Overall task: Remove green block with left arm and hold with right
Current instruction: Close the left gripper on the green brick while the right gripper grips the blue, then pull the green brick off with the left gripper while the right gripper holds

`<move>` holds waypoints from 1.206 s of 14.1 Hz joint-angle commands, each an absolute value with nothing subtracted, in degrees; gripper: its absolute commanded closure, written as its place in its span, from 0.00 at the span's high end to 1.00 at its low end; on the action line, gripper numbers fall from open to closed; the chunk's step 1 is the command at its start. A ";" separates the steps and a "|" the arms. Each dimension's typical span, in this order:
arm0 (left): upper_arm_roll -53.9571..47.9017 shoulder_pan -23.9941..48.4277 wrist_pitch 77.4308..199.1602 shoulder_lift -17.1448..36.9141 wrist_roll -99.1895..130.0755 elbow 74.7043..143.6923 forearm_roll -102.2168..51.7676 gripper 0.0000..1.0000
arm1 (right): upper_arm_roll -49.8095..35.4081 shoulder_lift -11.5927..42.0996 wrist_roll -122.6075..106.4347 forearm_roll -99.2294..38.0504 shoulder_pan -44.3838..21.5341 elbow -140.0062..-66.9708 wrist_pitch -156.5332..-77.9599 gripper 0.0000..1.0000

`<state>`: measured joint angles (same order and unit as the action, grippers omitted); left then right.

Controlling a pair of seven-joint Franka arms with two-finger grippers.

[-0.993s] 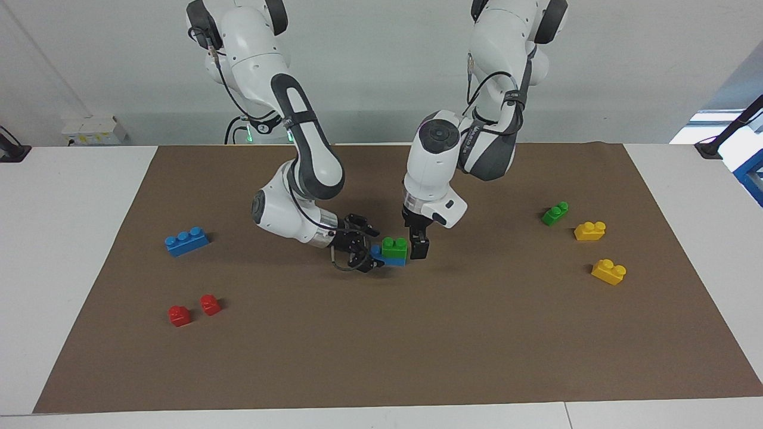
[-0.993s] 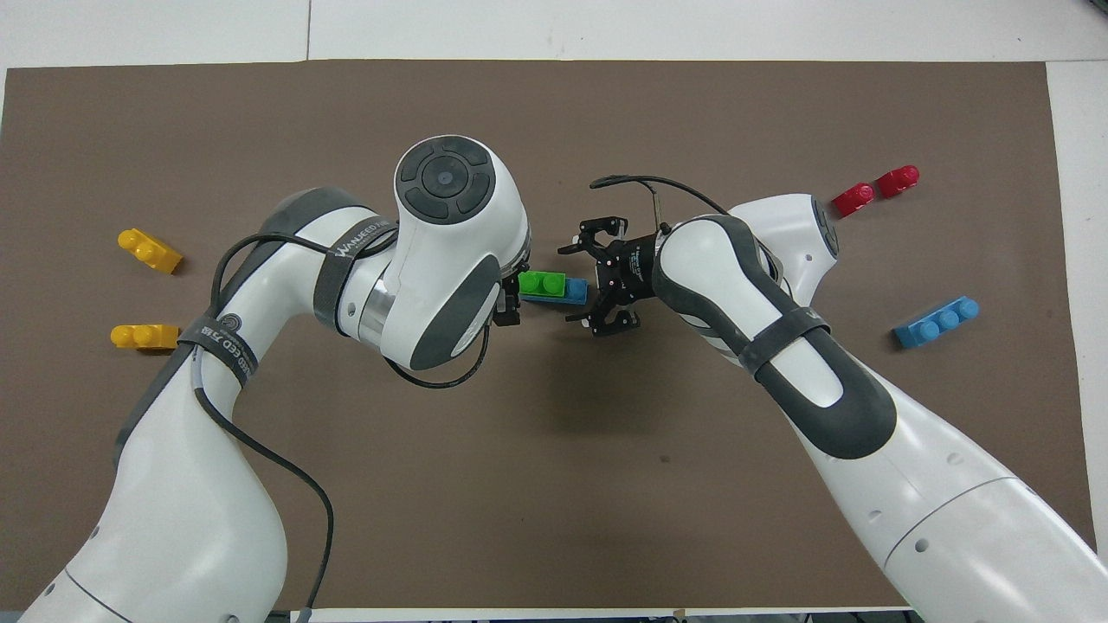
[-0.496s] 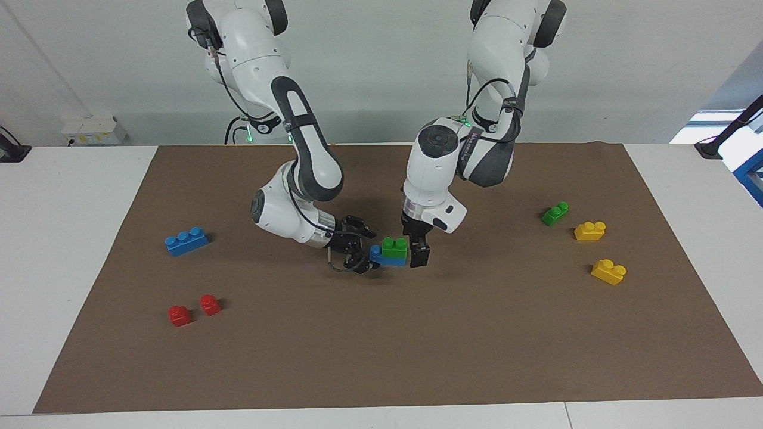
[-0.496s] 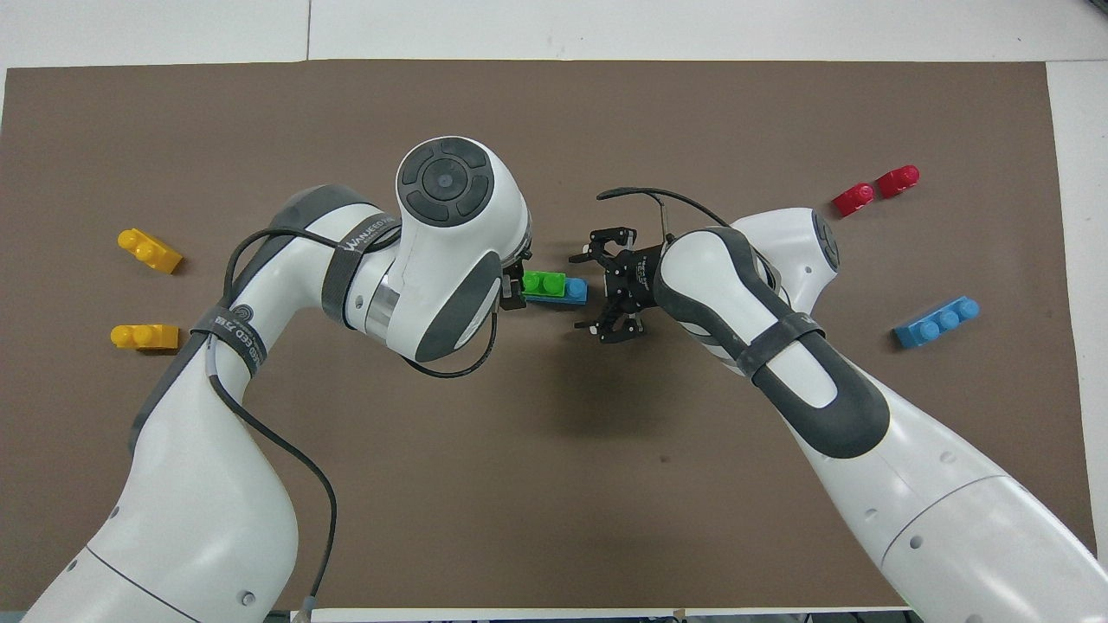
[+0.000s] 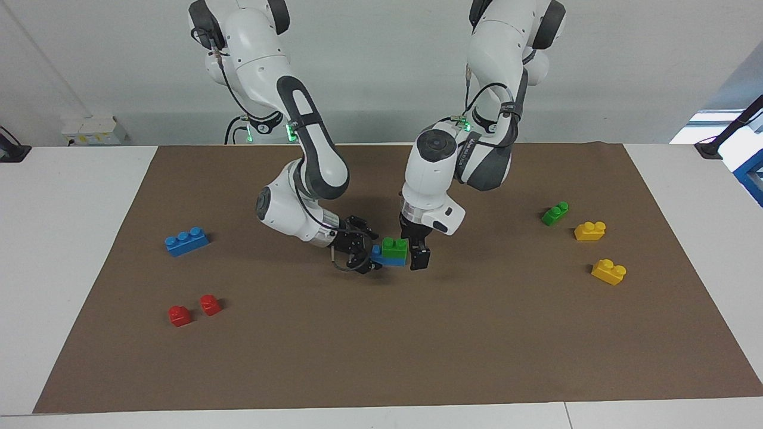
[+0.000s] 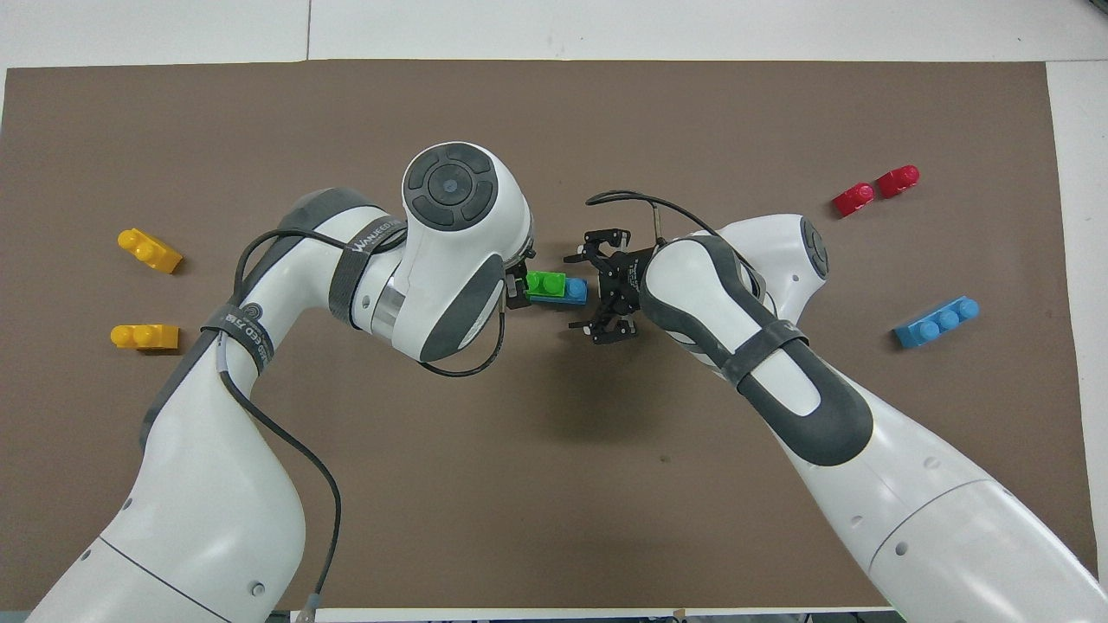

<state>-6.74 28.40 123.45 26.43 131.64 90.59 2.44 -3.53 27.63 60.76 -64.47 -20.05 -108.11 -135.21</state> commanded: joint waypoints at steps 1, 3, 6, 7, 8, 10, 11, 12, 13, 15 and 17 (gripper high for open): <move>-5.98 29.97 124.89 26.28 134.38 92.02 4.39 1.00 | -3.60 27.69 60.29 -66.97 -20.04 -108.46 -136.41 0.99; -5.98 29.97 125.42 26.28 134.38 92.46 4.39 1.00 | -3.69 27.69 60.21 -66.97 -20.04 -108.46 -136.32 0.98; -5.98 30.58 122.71 26.02 134.65 92.47 4.39 1.00 | -3.60 28.12 60.21 -67.41 -19.86 -108.46 -136.32 0.87; -6.06 30.15 120.17 25.93 134.47 91.33 4.39 1.00 | -3.60 28.12 60.21 -67.41 -19.86 -108.46 -136.32 0.84; -6.06 30.15 117.88 25.93 133.95 90.54 4.48 1.00 | -3.69 28.12 60.21 -67.41 -19.86 -108.46 -136.32 0.78; -6.24 31.02 116.54 25.66 133.77 91.05 4.31 1.00 | -3.60 28.12 60.21 -67.41 -19.78 -108.46 -136.32 0.58; -6.24 31.29 115.93 25.49 133.77 90.97 4.22 1.00 | -3.60 28.12 60.12 -67.41 -19.60 -108.46 -136.23 0.38; -6.24 31.03 115.84 25.14 133.77 90.88 4.04 1.00 | -3.69 28.12 60.12 -67.41 -19.51 -108.46 -136.06 0.18; -6.24 30.50 115.93 25.05 133.77 90.62 3.87 1.00 | -3.60 28.04 60.12 -67.41 -19.51 -108.46 -135.97 0.08; -6.07 30.24 115.75 24.35 133.68 90.70 3.87 1.00 | -3.69 28.04 60.21 -67.41 -19.34 -108.37 -135.71 0.00; -6.06 30.41 115.84 24.08 133.77 91.05 3.87 1.00 | -3.60 28.04 60.21 -67.41 -18.90 -108.37 -135.18 0.00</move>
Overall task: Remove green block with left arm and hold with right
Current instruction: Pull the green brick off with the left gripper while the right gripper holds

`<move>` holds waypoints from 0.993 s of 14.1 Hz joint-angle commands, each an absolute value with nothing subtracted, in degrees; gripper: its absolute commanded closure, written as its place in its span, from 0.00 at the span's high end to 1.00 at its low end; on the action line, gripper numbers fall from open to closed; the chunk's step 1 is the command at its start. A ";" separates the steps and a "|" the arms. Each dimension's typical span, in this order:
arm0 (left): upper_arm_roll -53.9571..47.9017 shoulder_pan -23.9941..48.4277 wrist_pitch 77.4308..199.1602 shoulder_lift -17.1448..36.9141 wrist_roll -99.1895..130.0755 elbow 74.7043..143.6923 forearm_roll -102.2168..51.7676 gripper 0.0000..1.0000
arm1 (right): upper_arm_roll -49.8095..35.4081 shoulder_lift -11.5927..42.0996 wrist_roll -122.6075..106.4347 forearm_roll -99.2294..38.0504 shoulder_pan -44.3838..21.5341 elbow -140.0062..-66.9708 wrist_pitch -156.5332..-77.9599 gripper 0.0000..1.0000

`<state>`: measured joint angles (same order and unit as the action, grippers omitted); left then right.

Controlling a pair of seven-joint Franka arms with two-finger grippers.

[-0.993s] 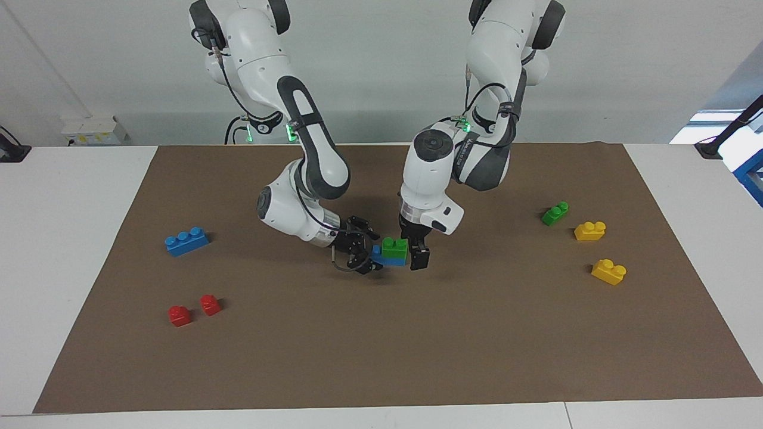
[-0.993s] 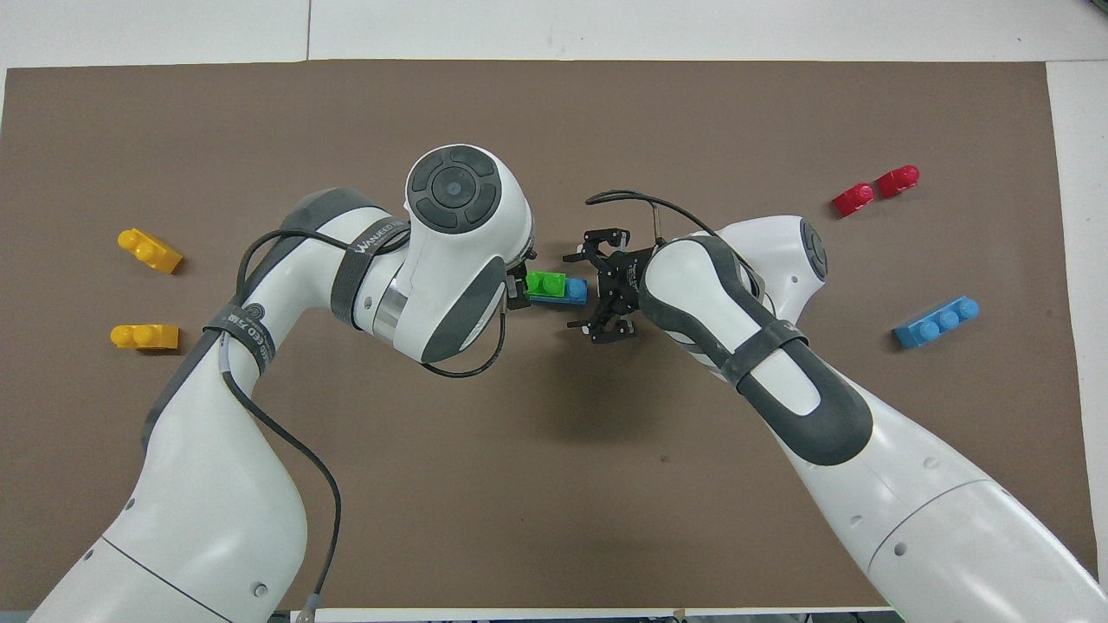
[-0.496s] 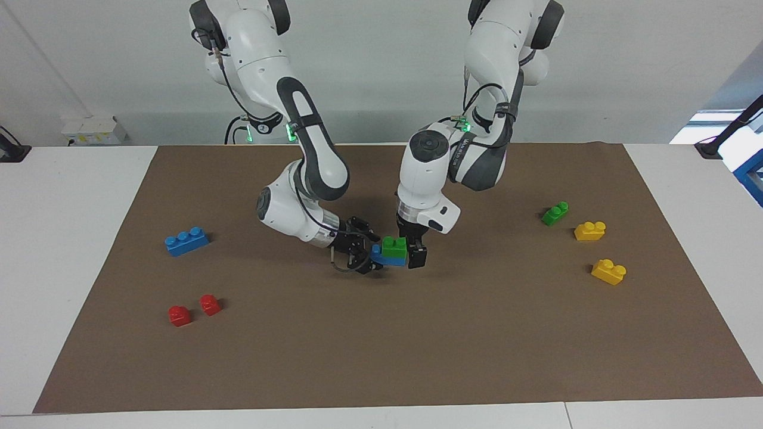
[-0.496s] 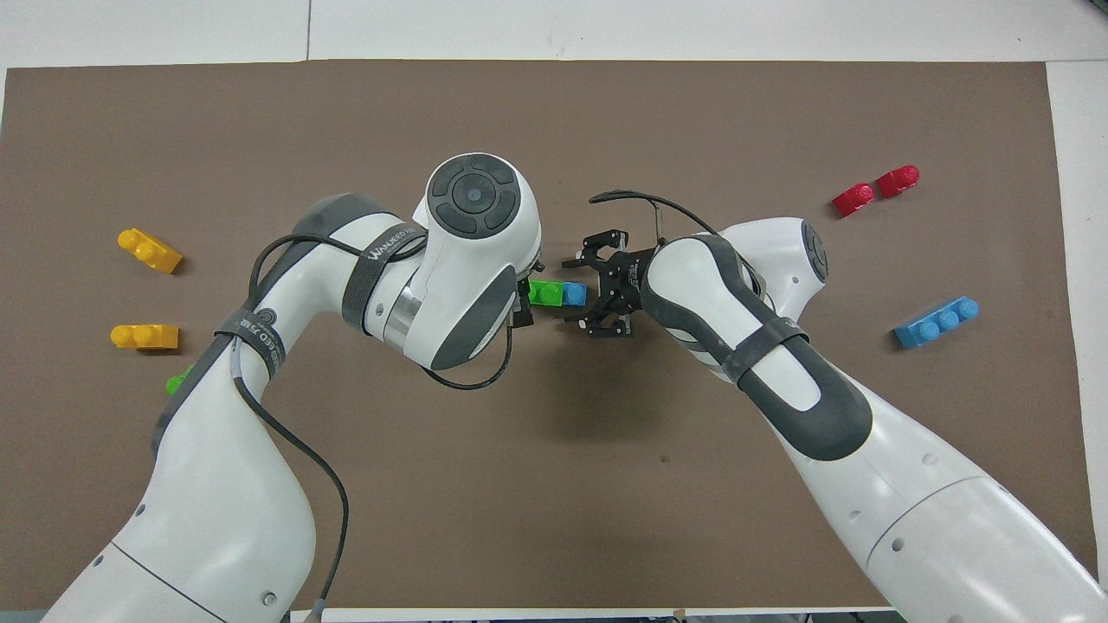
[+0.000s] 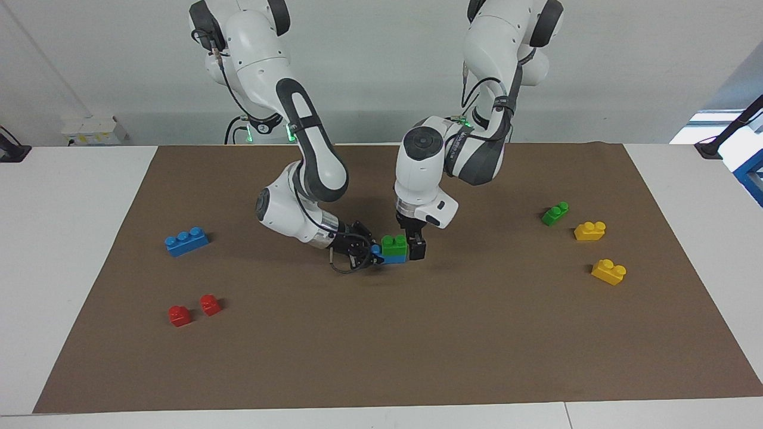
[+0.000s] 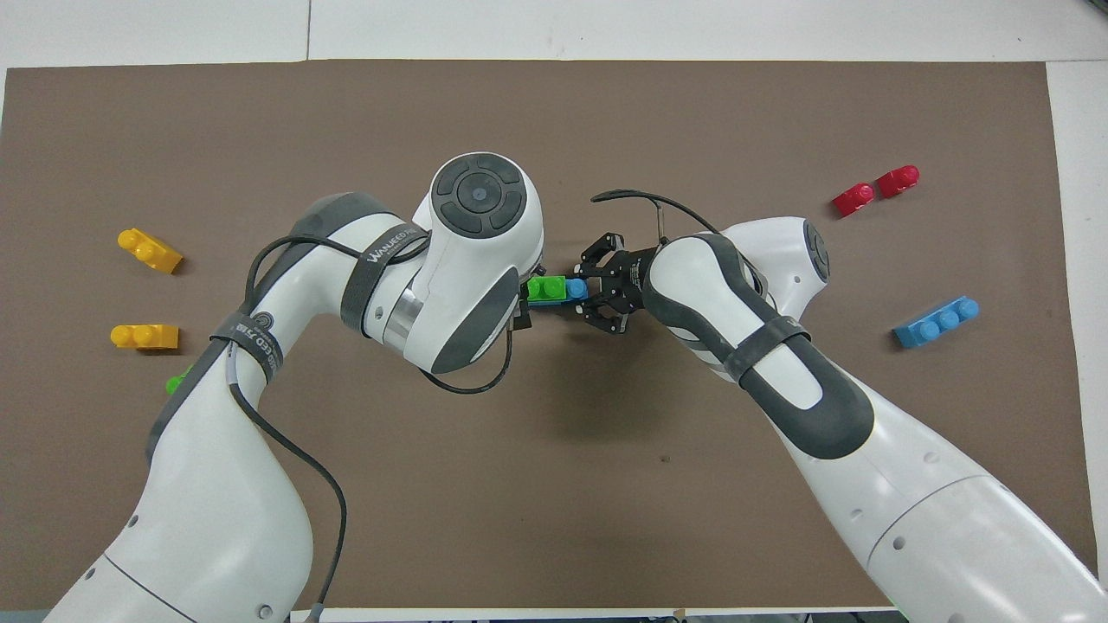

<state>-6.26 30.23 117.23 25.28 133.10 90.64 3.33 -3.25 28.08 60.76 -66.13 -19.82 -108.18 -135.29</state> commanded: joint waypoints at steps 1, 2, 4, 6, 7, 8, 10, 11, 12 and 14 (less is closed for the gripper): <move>-6.06 30.50 116.27 23.91 133.94 91.58 3.87 1.00 | -3.60 28.04 60.21 -67.41 -18.98 -108.28 -135.35 0.00; -6.06 30.85 117.15 23.82 134.55 92.28 3.87 1.00 | -3.60 28.04 60.21 -67.41 -19.07 -108.19 -135.35 0.00; -6.06 31.81 120.83 22.86 136.31 95.43 3.87 1.00 | -3.69 28.04 60.47 -67.41 -19.16 -107.76 -135.35 0.00; -5.98 34.18 124.35 21.98 138.86 98.77 3.87 1.00 | -3.60 28.12 60.47 -67.41 -19.33 -107.84 -135.61 0.00; -6.06 34.19 125.06 21.97 139.39 99.22 3.87 1.00 | -3.60 28.12 60.47 -67.41 -19.51 -107.84 -135.88 0.00; -5.98 34.19 125.33 21.97 139.74 99.23 3.87 1.00 | -3.60 28.12 60.56 -67.41 -19.69 -107.84 -136.14 0.00; -5.98 34.19 126.21 22.06 139.75 99.49 3.95 1.00 | -3.60 28.12 60.56 -67.41 -19.78 -107.84 -136.32 0.00; -5.98 34.10 126.56 22.15 139.75 99.93 4.04 1.00 | -3.60 28.12 60.47 -67.41 -19.78 -107.84 -136.32 0.00; -5.98 34.19 127.17 22.15 139.75 100.37 4.13 0.99 | -3.60 28.12 60.47 -67.41 -19.86 -107.93 -136.32 0.00; -5.98 34.10 127.62 22.15 139.75 100.55 4.22 0.95 | -3.60 28.12 60.47 -67.41 -19.86 -107.93 -136.41 0.00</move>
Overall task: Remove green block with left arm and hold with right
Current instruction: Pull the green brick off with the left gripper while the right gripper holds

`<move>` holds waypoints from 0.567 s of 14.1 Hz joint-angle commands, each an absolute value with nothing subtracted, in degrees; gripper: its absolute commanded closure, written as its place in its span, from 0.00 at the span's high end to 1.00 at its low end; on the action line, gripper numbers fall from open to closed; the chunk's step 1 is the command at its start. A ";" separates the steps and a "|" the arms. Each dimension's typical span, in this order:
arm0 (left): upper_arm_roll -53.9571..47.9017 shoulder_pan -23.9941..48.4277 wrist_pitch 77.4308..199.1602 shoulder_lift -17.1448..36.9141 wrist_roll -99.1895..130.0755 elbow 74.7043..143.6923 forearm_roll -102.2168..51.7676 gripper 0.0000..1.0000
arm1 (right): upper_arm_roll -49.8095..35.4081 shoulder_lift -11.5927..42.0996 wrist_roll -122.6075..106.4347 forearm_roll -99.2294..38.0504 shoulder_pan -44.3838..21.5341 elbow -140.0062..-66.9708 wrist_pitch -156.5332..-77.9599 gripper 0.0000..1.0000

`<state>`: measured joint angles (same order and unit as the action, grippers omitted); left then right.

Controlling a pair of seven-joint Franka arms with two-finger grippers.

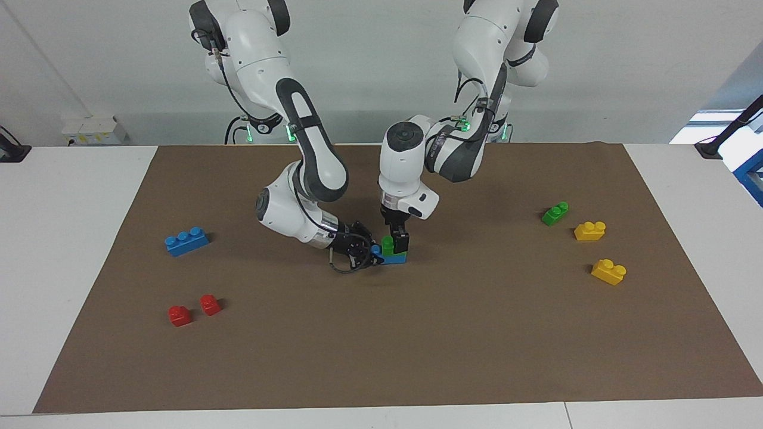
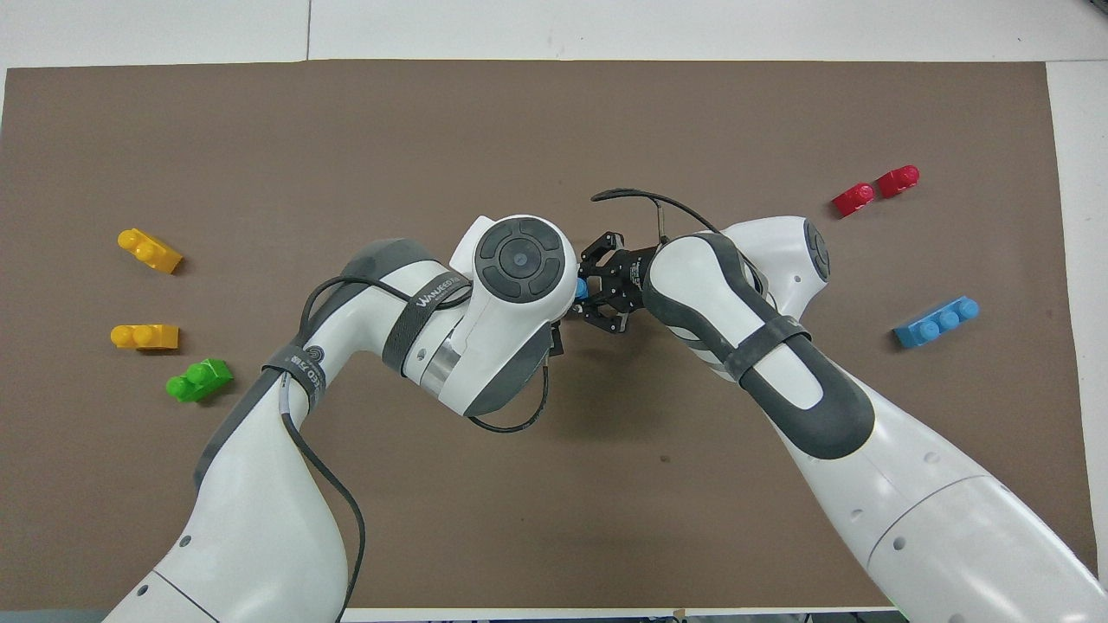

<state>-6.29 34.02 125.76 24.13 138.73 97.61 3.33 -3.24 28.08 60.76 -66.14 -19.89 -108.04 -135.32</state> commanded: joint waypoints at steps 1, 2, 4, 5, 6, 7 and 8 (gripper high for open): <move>-5.98 34.01 127.70 22.15 139.75 100.63 4.31 0.92 | -3.60 28.12 60.47 -67.41 -19.86 -107.93 -136.41 0.00; -5.98 34.01 127.79 22.06 139.66 100.72 4.39 0.87 | -3.60 28.12 60.47 -67.41 -19.86 -107.93 -136.41 0.00; -5.98 34.10 128.40 22.06 139.57 101.34 4.39 0.71 | -3.60 28.12 60.47 -67.41 -19.86 -107.93 -136.67 0.00; -5.98 34.10 128.41 22.06 139.05 101.34 4.48 0.64 | -3.60 28.12 60.47 -67.41 -19.95 -107.93 -137.10 0.00; -5.98 34.10 128.41 22.06 138.61 101.08 5.18 0.56 | -3.60 28.12 60.47 -67.41 -19.95 -107.93 -137.11 0.00; -5.98 34.01 128.32 22.06 138.34 100.81 6.06 0.33 | -3.60 28.21 60.47 -67.41 -19.86 -107.93 -137.11 0.00; -5.98 33.84 128.32 22.15 137.90 100.64 6.24 0.21 | -3.60 28.21 60.47 -67.41 -19.95 -107.93 -137.11 0.00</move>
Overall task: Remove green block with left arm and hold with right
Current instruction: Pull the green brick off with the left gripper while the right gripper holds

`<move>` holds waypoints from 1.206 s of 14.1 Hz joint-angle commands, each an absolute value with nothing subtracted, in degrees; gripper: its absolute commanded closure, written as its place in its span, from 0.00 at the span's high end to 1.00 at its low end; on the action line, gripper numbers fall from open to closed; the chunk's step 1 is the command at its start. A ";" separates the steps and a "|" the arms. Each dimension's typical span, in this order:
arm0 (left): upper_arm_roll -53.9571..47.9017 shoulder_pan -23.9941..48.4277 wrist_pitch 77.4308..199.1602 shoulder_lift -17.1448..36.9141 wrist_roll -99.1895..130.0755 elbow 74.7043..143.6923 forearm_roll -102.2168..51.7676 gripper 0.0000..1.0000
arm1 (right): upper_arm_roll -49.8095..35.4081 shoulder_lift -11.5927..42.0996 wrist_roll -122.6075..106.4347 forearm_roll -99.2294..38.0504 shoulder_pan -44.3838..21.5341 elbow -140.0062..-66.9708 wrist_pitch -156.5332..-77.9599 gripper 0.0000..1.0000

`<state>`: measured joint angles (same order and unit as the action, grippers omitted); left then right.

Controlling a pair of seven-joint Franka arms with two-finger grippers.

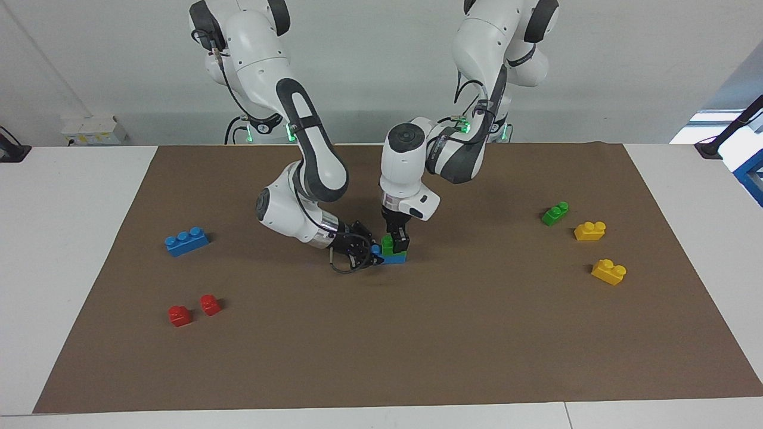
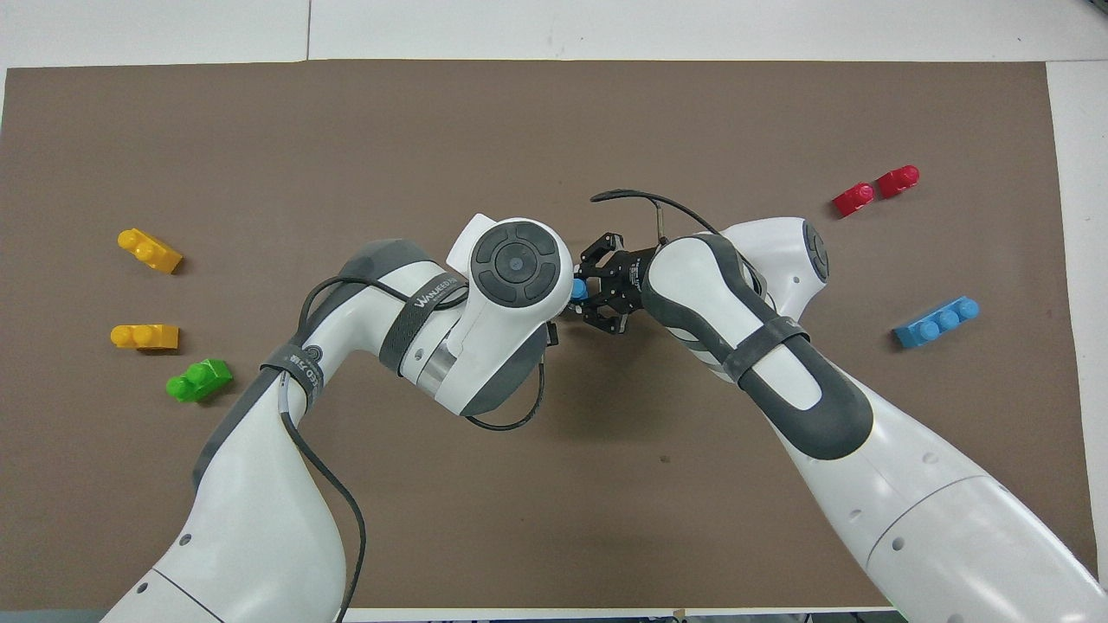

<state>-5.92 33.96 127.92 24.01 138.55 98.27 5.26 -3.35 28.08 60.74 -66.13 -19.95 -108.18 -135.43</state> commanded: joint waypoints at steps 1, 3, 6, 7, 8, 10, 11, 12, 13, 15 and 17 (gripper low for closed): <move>-5.98 33.32 128.23 22.15 137.20 100.46 6.24 0.12 | -3.60 28.21 60.47 -67.41 -19.95 -107.93 -137.11 0.00; -5.98 32.26 128.23 22.15 136.93 100.20 6.15 0.00 | -3.60 28.21 60.29 -67.33 -19.95 -107.93 -137.11 0.00; -5.98 31.91 128.50 22.06 135.09 100.02 6.15 0.00 | -3.60 28.21 60.21 -67.32 -19.95 -107.93 -137.11 0.00; -5.98 31.82 128.24 21.97 134.91 99.41 6.15 0.00 | -3.60 28.21 60.21 -67.32 -20.04 -107.93 -137.20 0.00; -5.89 31.73 127.80 21.80 134.91 98.88 6.15 0.00 | -3.60 28.21 60.21 -67.32 -20.04 -107.93 -137.46 0.00; -5.98 30.50 127.18 19.87 134.91 98.70 6.06 0.00 | -3.60 28.21 60.21 -67.32 -20.04 -108.02 -137.46 0.00; -5.98 30.32 126.48 18.56 134.65 98.79 5.98 0.00 | -3.60 28.21 60.21 -67.32 -20.04 -108.02 -137.55 0.00; -5.98 30.15 125.87 17.76 134.65 98.79 5.89 0.00 | -3.60 28.21 60.21 -67.32 -20.04 -108.02 -137.55 0.00; -5.98 29.89 125.08 17.49 134.65 98.62 5.89 0.00 | -3.60 28.21 60.21 -67.32 -20.04 -108.02 -137.55 0.00; -5.98 29.88 123.67 16.53 134.65 98.70 5.89 0.00 | -3.60 28.21 60.21 -67.32 -20.13 -108.02 -137.64 0.00; -5.98 29.45 121.57 14.43 133.86 98.79 5.89 0.00 | -3.60 28.21 60.21 -67.32 -20.13 -108.02 -138.34 0.00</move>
<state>-5.85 29.81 124.33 17.10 134.96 97.88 5.41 -3.46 28.38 60.91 -66.45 -20.12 -107.60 -137.11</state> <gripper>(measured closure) 0.648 0.652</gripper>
